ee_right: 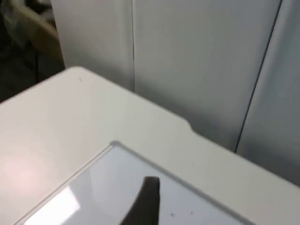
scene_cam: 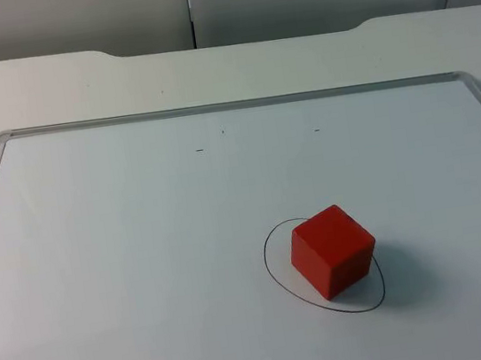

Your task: Pick up one cube with the left hand and another cube with the right hand. First place the cube in the right hand at the target position, then stack the cube in the left hand on top.

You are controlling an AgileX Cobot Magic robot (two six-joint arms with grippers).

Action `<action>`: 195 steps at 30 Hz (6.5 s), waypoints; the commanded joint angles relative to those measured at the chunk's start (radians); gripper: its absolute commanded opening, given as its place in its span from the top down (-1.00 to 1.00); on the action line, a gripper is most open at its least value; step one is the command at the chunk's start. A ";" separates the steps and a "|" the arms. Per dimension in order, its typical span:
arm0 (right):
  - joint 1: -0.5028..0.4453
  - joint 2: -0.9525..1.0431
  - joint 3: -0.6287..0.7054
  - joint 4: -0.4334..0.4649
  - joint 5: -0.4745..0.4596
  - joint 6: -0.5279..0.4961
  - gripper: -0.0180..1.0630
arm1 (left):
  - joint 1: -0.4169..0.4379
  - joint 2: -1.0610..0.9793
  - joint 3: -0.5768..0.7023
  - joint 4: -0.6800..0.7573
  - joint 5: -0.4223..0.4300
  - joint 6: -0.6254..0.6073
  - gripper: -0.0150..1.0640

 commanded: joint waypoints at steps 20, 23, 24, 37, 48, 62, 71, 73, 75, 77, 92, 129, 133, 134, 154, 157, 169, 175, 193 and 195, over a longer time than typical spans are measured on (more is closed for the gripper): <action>0.004 -0.266 0.173 0.206 0.048 -0.256 -0.55 | -0.005 0.092 -0.115 -0.105 -0.081 0.145 0.94; 0.004 -0.266 0.173 0.232 0.048 -0.267 -0.55 | -0.005 0.148 -0.146 -0.171 -0.088 0.224 0.94; 0.004 -0.266 0.173 0.237 0.048 -0.267 -0.55 | -0.005 0.174 -0.159 -0.199 -0.095 0.253 0.94; 0.004 -0.266 0.173 0.239 0.048 -0.267 -0.55 | -0.008 0.561 -0.395 -0.410 -0.114 0.453 0.94; 0.004 -0.266 0.173 0.236 0.048 -0.267 -0.55 | -0.217 0.773 -0.550 -0.338 -0.233 0.461 0.94; 0.004 -0.266 0.173 0.234 0.048 -0.267 -0.55 | -0.341 1.039 -0.780 -0.164 -0.198 0.342 0.94; 0.004 -0.266 0.173 0.231 0.048 -0.267 -0.55 | -0.354 1.140 -0.802 -0.073 -0.177 0.294 0.94; 0.004 -0.266 0.173 0.227 0.048 -0.267 -0.55 | -0.354 1.149 -0.802 -0.084 -0.181 0.294 0.94; 0.004 -0.266 0.173 0.227 0.048 -0.267 -0.55 | -0.354 1.151 -0.802 -0.094 -0.186 0.294 0.94; 0.004 -0.264 0.173 0.227 0.048 -0.267 -0.55 | -0.354 1.151 -0.802 -0.101 -0.212 0.294 0.94; 0.004 -0.264 0.173 0.213 0.048 -0.267 -0.55 | -0.354 1.167 -0.793 -0.141 -0.231 0.286 0.94; 0.004 -0.264 0.173 0.193 0.048 -0.267 -0.55 | -0.365 1.219 -0.791 -0.138 -0.248 0.286 0.94; 0.004 -0.264 0.173 0.193 0.048 -0.267 -0.55 | -0.365 1.217 -0.791 -0.138 -0.248 0.291 0.87; 0.004 -0.264 0.173 0.193 0.048 -0.267 -0.55 | -0.365 1.217 -0.791 -0.138 -0.248 0.291 0.87; 0.004 -0.264 0.173 0.193 0.048 -0.267 -0.55 | -0.365 1.204 -0.793 -0.138 -0.207 0.263 -0.45; 0.004 -0.264 0.173 0.193 0.048 -0.267 -0.55 | -0.365 1.191 -0.810 -0.130 -0.177 0.263 -0.45; 0.004 -0.264 0.173 0.193 0.048 -0.267 -0.55 | -0.365 1.137 -0.996 -0.101 0.113 0.263 -0.45; 0.004 -0.264 0.173 0.193 0.048 -0.267 -0.55 | -0.365 1.052 -1.119 -0.066 0.266 0.263 -0.45; 0.004 -0.264 0.173 0.206 0.048 -0.275 -0.55 | -0.365 0.493 -1.002 0.046 0.261 0.236 -0.45; 0.004 -0.264 0.173 0.206 0.051 -0.275 -0.55 | -0.365 0.405 -0.895 0.046 0.221 0.236 -0.45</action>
